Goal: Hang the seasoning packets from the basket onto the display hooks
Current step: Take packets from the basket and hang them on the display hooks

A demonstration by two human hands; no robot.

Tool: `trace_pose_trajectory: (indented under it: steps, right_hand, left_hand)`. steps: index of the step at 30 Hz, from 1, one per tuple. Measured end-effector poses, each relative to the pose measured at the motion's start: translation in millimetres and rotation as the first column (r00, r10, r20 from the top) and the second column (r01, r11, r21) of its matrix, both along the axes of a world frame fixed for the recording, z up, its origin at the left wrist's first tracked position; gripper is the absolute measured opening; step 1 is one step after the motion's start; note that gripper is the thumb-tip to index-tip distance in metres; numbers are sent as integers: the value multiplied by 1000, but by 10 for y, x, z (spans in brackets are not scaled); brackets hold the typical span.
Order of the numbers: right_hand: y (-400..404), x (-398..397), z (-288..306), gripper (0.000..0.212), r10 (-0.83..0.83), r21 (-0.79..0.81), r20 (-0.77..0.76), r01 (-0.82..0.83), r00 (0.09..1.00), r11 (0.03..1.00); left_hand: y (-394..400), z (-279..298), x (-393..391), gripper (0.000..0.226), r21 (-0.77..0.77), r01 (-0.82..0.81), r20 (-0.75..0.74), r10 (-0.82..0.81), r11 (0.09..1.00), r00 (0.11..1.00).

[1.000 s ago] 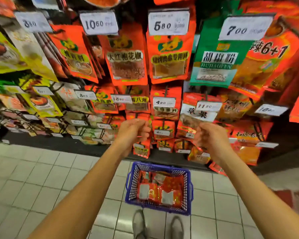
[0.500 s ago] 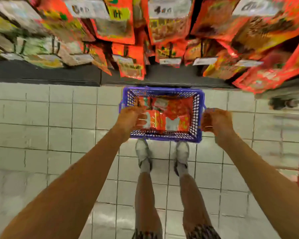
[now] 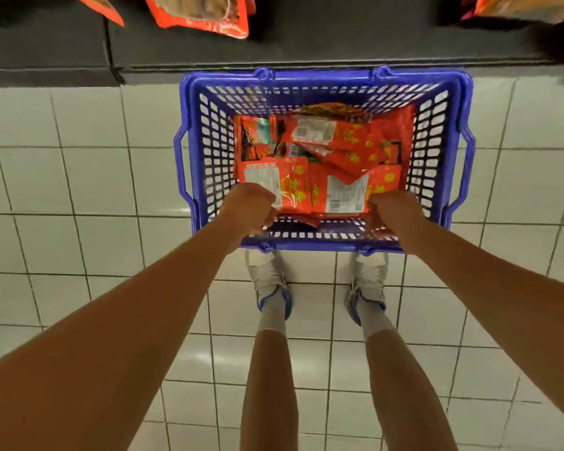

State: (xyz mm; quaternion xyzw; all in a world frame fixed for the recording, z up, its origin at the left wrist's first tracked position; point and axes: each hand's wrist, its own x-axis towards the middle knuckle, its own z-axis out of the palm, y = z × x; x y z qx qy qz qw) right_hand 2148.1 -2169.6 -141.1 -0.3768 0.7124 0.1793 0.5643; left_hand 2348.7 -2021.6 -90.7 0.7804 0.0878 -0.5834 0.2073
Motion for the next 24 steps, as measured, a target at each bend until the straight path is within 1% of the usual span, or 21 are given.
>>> trace_pose_trajectory:
  steps: [2,4,5,6,7,8,10,11,12,13,14,15,16,17,18,19,20,21,22,23,24]
  right_hand:
    - [74,72,-272,10,12,-11,20,-12,1000,1000]
    - [157,145,-517,12,66,11,36,-67,997,998]
    - [209,203,-621,14,228,25,32,-229,973,973]
    - [285,269,-692,16,352,7,26,-353,935,936]
    - [370,359,-749,19,357,-2,52,-357,933,934]
    - [450,454,-796,19,413,-49,81,-411,907,911]
    - [574,623,-926,18,529,-75,68,-525,846,848]
    - [637,686,-965,19,542,-75,80,-537,837,840]
    - [691,735,-968,20,538,-85,84,-532,839,842]
    - [731,774,-981,18,496,-96,99,-488,863,867]
    - [761,807,-959,14,408,-77,144,-401,902,913]
    - [781,834,-916,10,281,-21,208,-283,937,959]
    - [798,852,-855,6,141,75,275,-167,951,983]
    - [808,852,-775,3,-19,191,333,-48,943,980]
    - [796,839,-692,3,-168,302,381,49,909,952]
    - [763,811,-621,4,-278,386,417,108,865,916]
    - [710,761,-572,9,-335,430,438,132,834,893]
    - [648,718,-533,19,-358,438,447,148,820,887]
    - [575,665,-536,26,-347,409,439,160,828,899]
    - [505,621,-547,27,-286,337,415,146,863,930]
    - [448,570,-586,21,-159,230,373,75,914,970]
  left_hand:
    - [30,-250,22,25,8,100,14,-100,995,995]
    - [84,-474,18,23,20,194,42,-194,981,980]
    - [120,-574,10,18,26,213,56,-214,977,975]
    - [158,-673,1,15,35,230,75,-232,973,970]
    - [200,-773,-9,16,45,256,105,-259,966,960]
    - [247,-875,-11,15,53,293,144,-298,955,944]
    - [320,-1043,2,10,68,353,197,-359,933,912]
    - [353,-1098,14,16,73,384,197,-390,921,899]
    - [394,-1167,15,29,70,421,200,-426,905,882]
    - [434,-1219,18,46,74,495,215,-498,866,840]
    - [459,-1246,19,66,89,586,234,-589,805,773]
    - [478,-1246,19,88,101,666,244,-667,739,704]
    - [486,-1227,17,105,97,718,258,-715,689,650]
    - [480,-1199,13,112,82,754,285,-741,651,608]
    - [467,-1172,9,107,61,779,336,-748,624,572]
    - [457,-1155,0,92,45,789,403,-733,613,548]
    - [449,-1138,-7,73,38,788,475,-706,614,526]
    - [428,-1100,-11,56,31,777,535,-667,629,519]
    - [406,-1067,-11,44,14,753,574,-622,657,533]
    - [387,-1038,-7,35,-8,720,594,-575,694,562]
    - [371,-1027,8,27,-29,682,608,-529,731,592]
